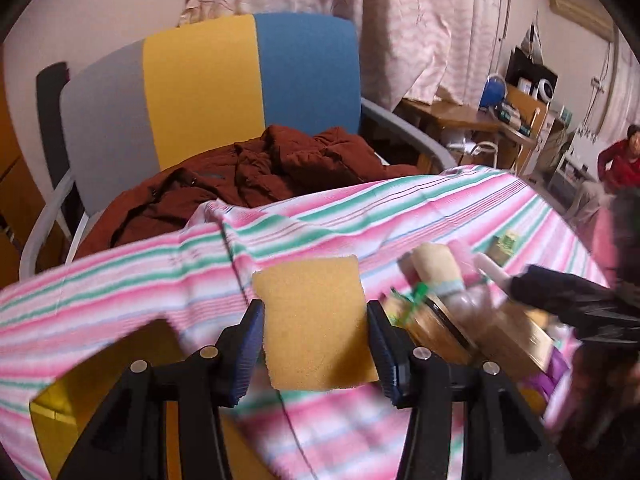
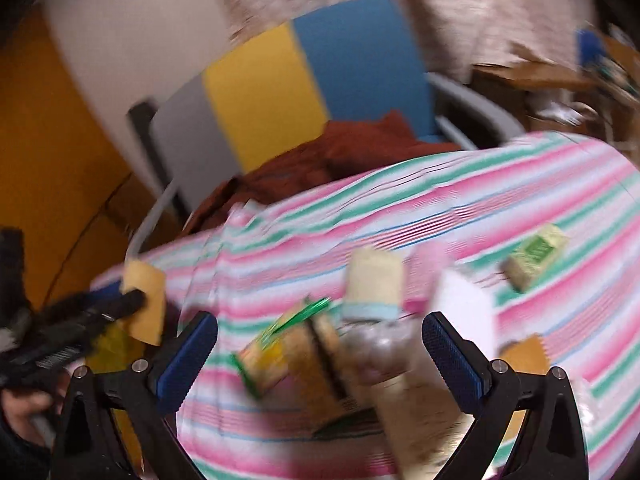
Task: Organize objects
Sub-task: 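Grasp the yellow sponge with the left tool and lift it, then place the sponge in the gold tray with the left tool while the right tool carries a cracker packet there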
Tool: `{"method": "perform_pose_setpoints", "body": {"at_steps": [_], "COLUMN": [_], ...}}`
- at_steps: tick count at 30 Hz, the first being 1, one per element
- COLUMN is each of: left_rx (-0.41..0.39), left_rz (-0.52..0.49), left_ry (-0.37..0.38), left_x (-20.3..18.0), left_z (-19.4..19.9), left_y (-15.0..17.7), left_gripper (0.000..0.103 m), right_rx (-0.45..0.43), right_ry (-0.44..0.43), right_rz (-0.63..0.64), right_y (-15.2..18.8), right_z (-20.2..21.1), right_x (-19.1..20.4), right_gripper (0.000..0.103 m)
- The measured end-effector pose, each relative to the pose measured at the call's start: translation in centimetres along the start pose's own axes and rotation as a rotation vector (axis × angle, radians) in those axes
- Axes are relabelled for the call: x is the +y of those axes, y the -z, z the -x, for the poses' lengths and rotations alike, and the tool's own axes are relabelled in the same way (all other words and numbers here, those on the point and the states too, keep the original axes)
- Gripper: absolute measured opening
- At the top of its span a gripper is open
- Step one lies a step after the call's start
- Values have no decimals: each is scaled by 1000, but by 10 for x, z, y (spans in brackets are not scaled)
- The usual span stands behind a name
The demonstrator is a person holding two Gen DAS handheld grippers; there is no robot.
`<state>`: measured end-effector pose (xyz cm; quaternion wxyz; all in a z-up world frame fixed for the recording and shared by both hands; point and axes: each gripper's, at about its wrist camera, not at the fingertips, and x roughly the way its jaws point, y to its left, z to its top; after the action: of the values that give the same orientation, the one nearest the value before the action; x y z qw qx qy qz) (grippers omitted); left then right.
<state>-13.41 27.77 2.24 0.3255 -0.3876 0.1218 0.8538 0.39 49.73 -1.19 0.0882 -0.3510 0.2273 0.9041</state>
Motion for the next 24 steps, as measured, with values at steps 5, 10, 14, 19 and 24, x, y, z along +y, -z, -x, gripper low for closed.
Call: {"method": "perform_pose_setpoints", "body": {"at_steps": [5, 10, 14, 19, 24], "left_rx": [-67, -113, -113, -85, -50], "left_rz": [31, 99, 161, 239, 327], "left_ry": [-29, -66, -103, -141, -159], "left_x": [18, 45, 69, 94, 110], "left_z": [57, 102, 122, 129, 126], "left_y": [25, 56, 88, 131, 163], "left_gripper": [52, 52, 52, 52, 52], "right_rx": [152, 219, 245, 243, 282], "right_ry": [50, 134, 176, 203, 228], "right_rz": [148, 174, 214, 290, 391], "right_y": [16, 20, 22, 25, 34], "right_z": [-37, -63, -78, -90, -95], "right_x": [24, 21, 24, 34, 45], "right_gripper": [85, 85, 85, 86, 46]}}
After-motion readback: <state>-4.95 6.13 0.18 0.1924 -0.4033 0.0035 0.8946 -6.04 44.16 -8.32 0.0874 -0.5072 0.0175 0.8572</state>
